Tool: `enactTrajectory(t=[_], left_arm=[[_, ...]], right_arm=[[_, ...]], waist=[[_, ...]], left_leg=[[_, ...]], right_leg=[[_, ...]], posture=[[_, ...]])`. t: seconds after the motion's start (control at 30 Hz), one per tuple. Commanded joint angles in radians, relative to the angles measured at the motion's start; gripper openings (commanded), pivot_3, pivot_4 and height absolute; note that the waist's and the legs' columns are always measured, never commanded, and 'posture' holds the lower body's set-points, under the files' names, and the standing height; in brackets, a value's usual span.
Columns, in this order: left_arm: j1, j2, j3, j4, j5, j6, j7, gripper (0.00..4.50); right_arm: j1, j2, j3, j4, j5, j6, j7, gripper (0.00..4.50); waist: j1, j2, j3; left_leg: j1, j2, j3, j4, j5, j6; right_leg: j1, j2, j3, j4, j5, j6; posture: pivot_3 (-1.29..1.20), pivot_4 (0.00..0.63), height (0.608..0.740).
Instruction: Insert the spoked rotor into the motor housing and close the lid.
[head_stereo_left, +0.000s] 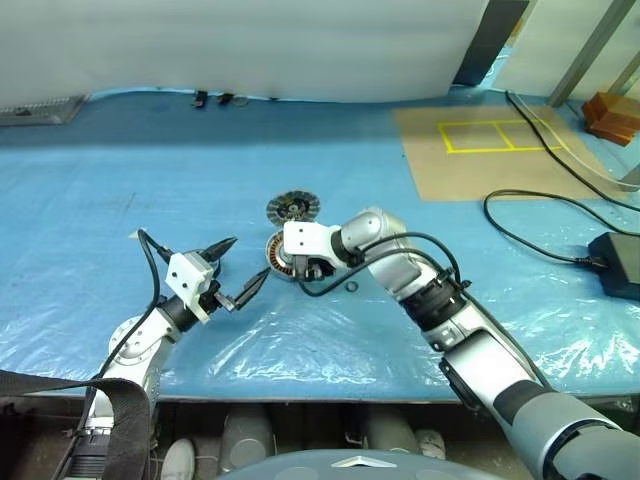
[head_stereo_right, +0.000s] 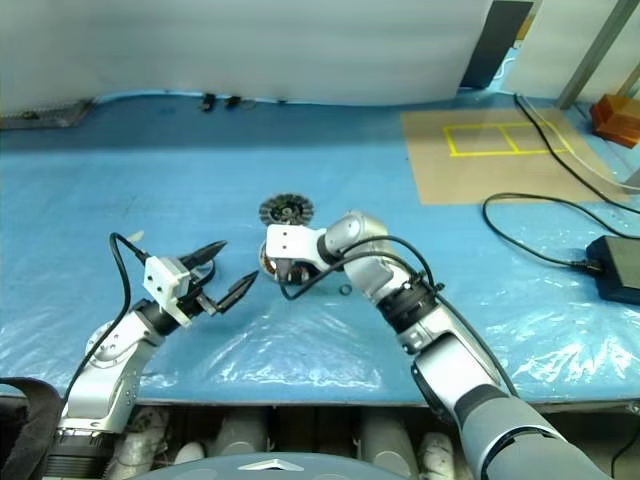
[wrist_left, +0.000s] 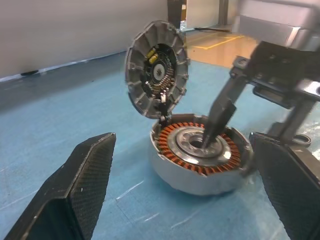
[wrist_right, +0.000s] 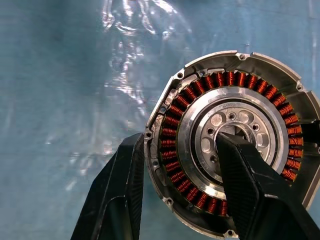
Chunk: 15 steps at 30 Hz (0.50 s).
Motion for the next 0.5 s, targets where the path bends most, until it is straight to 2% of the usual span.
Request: enactTrajectory(t=[0.03,0.23,0.5], left_arm=[[0.002,0.012,0.014,-0.022,-0.017,-0.003,-0.007,4.5],[-0.013,0.017,0.012,-0.008,-0.017,-0.004,-0.016,4.5],[-0.026,0.018,0.008,0.021,-0.011,-0.013,-0.033,4.5]], right_arm=[[0.047,-0.016,0.067,-0.019,0.033,0.122,0.059,1.88],[0.041,-0.021,0.081,-0.03,0.072,0.15,0.037,1.88],[0.005,0.008,0.017,0.006,0.14,0.112,-0.056,4.47]], waist=[[0.0,0.0,0.0],[0.0,0.0,0.0],[-0.004,0.0,0.0]], left_leg=[[0.0,0.0,0.0,0.0,0.0,0.0],[0.0,0.0,-0.001,0.0,0.0,0.0],[0.0,0.0,-0.001,-0.001,0.0,-0.001]], right_leg=[[0.0,0.0,0.0,0.0,0.0,0.0],[-0.001,0.0,0.0,0.0,0.0,0.0],[-0.001,0.0,0.0,0.0,-0.001,0.0]], posture=[[0.0,0.15,0.74],[0.0,0.15,0.74],[0.0,0.15,0.74]])
